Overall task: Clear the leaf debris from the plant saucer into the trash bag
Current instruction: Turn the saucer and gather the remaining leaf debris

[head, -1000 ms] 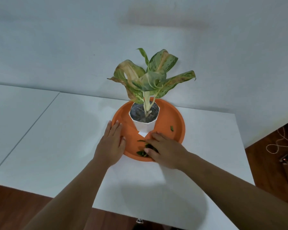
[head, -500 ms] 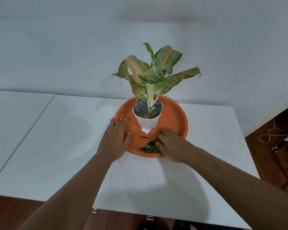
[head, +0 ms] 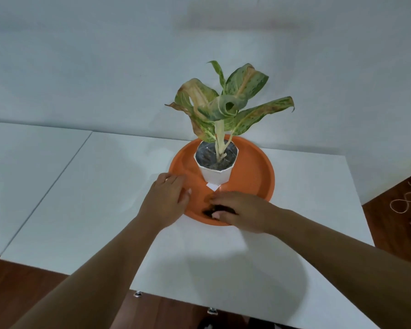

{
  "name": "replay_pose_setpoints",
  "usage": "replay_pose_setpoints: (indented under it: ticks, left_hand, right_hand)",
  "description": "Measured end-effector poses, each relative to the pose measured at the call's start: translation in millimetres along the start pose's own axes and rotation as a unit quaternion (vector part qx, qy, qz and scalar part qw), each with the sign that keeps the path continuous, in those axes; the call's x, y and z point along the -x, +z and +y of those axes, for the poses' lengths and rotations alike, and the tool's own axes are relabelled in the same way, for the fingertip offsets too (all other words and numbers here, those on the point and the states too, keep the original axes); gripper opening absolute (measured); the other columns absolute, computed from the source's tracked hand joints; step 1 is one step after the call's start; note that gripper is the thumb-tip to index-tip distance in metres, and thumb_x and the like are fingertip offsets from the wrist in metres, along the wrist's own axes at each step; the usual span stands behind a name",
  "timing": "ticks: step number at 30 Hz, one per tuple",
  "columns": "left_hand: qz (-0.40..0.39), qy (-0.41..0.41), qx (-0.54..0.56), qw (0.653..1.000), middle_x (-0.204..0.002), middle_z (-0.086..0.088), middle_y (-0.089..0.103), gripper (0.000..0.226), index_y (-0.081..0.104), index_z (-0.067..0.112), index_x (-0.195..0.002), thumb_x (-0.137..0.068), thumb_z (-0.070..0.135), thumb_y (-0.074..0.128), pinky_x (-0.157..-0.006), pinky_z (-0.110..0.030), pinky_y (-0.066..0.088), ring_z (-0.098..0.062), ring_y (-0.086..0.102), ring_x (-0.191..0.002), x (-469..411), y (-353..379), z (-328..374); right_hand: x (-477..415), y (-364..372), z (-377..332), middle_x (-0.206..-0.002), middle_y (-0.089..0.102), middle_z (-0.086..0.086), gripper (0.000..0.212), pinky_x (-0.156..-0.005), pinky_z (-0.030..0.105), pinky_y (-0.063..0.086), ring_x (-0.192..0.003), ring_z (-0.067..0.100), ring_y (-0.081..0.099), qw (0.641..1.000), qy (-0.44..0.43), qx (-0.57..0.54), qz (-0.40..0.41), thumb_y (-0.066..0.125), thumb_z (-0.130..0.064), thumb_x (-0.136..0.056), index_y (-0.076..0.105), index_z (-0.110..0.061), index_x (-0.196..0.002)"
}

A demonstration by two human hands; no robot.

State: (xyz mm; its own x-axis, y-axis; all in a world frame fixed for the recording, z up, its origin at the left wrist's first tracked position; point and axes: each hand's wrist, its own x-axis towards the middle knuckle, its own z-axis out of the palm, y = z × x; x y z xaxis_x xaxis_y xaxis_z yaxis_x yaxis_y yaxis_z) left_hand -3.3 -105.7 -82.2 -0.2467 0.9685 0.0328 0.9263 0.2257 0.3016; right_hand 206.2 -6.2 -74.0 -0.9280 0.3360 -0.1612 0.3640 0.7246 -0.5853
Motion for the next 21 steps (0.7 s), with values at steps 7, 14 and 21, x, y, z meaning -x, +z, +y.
replay_pose_setpoints:
  ticks: [7,14,21]
  left_hand:
    - [-0.172,-0.009,0.107,0.979,-0.137,0.006,0.052,0.069,0.052,0.025,-0.137,-0.075,0.051,0.069,-0.102,-0.04,0.048,-0.017,0.05,-0.124,-7.7,3.9,37.3]
    - [-0.207,-0.038,0.091,0.973,-0.123,0.006,0.047,0.069,0.057,0.029,-0.13,-0.068,0.052,0.079,-0.096,-0.027,0.042,-0.014,0.046,-0.116,-18.2,7.8,60.0]
    - [-0.138,-0.031,0.123,0.982,-0.088,0.015,0.05,0.042,0.069,0.021,-0.109,-0.071,0.031,0.083,-0.067,-0.011,0.037,-0.007,0.053,-0.086,-14.5,16.9,66.4]
  right_hand:
    - [1.7,-37.5,33.9,-0.138,0.043,0.001,0.071,-0.105,0.026,0.032,-0.126,0.017,0.039,0.993,0.102,-0.006,-0.05,0.077,-0.037,-0.077,0.046,-0.029,-0.14]
    - [-3.0,-30.7,31.0,-0.136,0.043,0.0,0.06,-0.108,0.027,0.034,-0.127,0.017,0.043,0.992,0.076,-0.08,-0.06,0.072,-0.034,-0.083,0.05,-0.024,-0.138]
    - [-2.2,-43.9,33.2,-0.126,0.041,-0.006,0.066,-0.097,0.023,0.04,-0.116,0.013,0.045,0.99,0.086,-0.036,-0.106,0.078,-0.038,-0.075,0.052,-0.025,-0.134]
